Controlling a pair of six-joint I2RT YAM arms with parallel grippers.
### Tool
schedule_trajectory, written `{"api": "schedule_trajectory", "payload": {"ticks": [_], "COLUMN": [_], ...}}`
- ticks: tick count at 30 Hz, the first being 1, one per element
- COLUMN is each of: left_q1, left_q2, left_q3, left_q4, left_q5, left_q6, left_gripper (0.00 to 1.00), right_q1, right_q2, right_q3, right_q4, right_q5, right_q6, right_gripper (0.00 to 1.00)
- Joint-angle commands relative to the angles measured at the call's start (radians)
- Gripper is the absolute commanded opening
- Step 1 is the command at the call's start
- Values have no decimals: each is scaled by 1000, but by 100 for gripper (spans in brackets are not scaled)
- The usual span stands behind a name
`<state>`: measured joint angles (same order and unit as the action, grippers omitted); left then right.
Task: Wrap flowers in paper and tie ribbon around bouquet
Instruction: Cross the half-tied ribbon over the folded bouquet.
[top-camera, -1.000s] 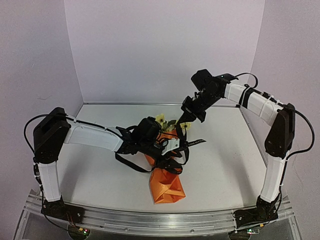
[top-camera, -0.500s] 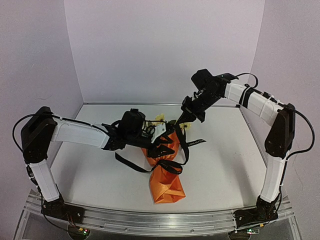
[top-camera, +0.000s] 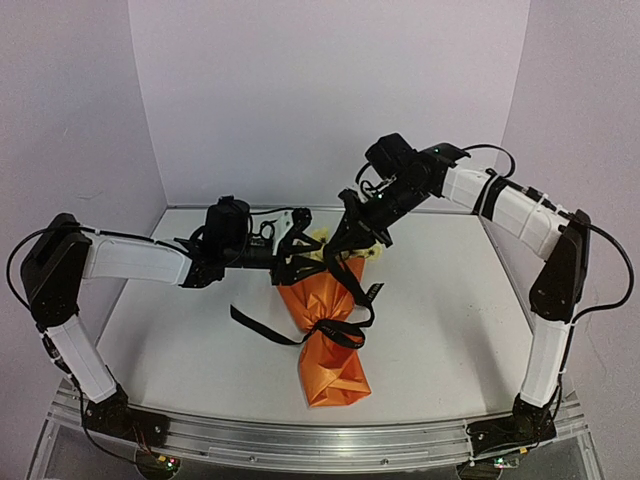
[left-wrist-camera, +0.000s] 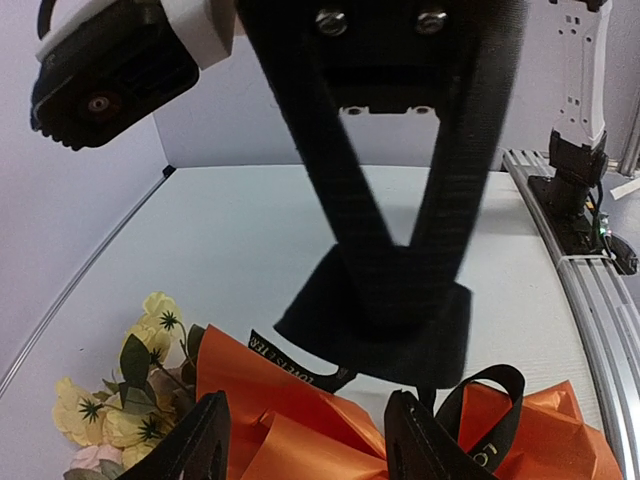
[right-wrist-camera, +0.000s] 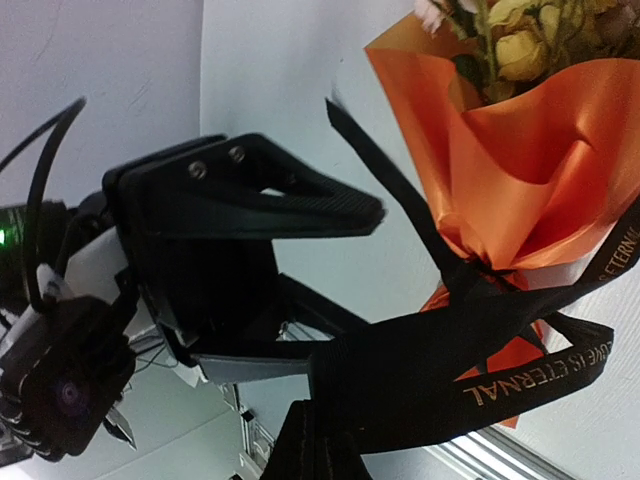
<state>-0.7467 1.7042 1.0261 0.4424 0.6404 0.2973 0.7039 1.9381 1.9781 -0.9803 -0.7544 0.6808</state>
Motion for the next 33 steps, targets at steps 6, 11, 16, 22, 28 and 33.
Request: {"api": "schedule_trajectory", "payload": {"ticks": [6, 11, 16, 22, 28, 33], "left_q1": [-17, -59, -84, -88, -88, -88], "left_q2": [103, 137, 159, 173, 183, 202], "left_q3": [104, 138, 147, 155, 154, 169], "left_q4": [32, 14, -2, -10, -32, 15], "left_q5": [94, 112, 129, 133, 107, 111], "left_q6": [32, 46, 53, 46, 57, 22], "left_gripper": [54, 54, 54, 54, 50, 46], "right_q1": [6, 6, 6, 6, 5, 5], "right_q2": [-120, -124, -128, -132, -139, -144], "right_q3": [-56, -61, -64, -62, -64, -83], "right_q4": [20, 19, 18, 16, 13, 14], "right_q5": [-55, -51, -42, -26, -26, -37], "right_q6": [-102, -110, -113, -117, -122, -122], "right_gripper": [0, 0, 0, 0, 0, 0]}}
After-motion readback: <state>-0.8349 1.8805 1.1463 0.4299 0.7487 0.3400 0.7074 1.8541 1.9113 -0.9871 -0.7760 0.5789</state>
